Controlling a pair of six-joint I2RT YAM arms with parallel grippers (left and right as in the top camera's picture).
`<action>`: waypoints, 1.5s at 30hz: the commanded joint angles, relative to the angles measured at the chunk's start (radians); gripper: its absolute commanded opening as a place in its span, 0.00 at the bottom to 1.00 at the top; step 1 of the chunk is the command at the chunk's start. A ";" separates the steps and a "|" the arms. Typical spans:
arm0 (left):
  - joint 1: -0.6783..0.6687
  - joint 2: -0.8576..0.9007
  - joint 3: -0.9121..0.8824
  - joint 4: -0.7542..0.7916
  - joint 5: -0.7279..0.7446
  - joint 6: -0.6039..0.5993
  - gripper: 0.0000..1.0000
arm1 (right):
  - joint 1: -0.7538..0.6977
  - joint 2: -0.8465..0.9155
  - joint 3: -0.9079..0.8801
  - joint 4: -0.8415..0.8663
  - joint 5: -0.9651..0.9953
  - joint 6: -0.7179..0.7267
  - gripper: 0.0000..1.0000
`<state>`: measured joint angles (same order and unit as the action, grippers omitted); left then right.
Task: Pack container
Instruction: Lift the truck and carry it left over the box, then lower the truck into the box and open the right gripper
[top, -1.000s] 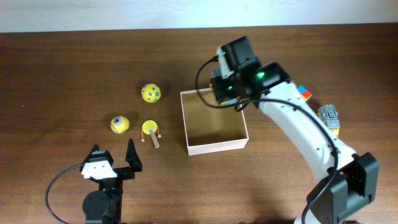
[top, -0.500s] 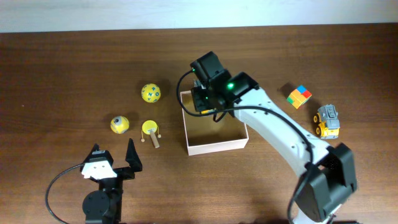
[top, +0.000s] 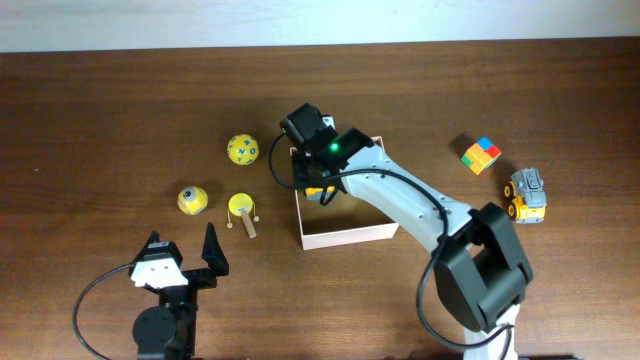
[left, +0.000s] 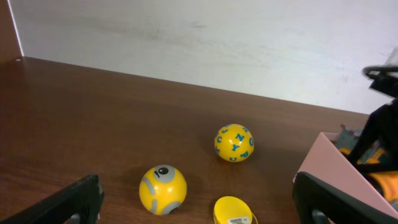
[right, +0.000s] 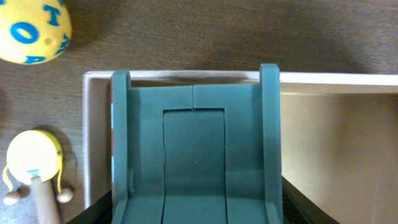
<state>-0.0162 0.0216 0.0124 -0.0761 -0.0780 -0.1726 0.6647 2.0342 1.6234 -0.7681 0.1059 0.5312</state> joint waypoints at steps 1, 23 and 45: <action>0.006 -0.004 -0.003 -0.003 0.011 0.016 0.99 | 0.009 0.036 0.002 0.024 0.027 0.032 0.56; 0.006 -0.004 -0.003 -0.003 0.011 0.016 0.99 | 0.009 0.088 0.002 0.107 0.046 0.023 0.61; 0.006 -0.004 -0.003 -0.003 0.011 0.016 0.99 | 0.009 -0.007 0.084 0.026 0.041 -0.099 0.76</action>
<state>-0.0162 0.0216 0.0124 -0.0761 -0.0784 -0.1726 0.6659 2.1098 1.6543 -0.7254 0.1341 0.4740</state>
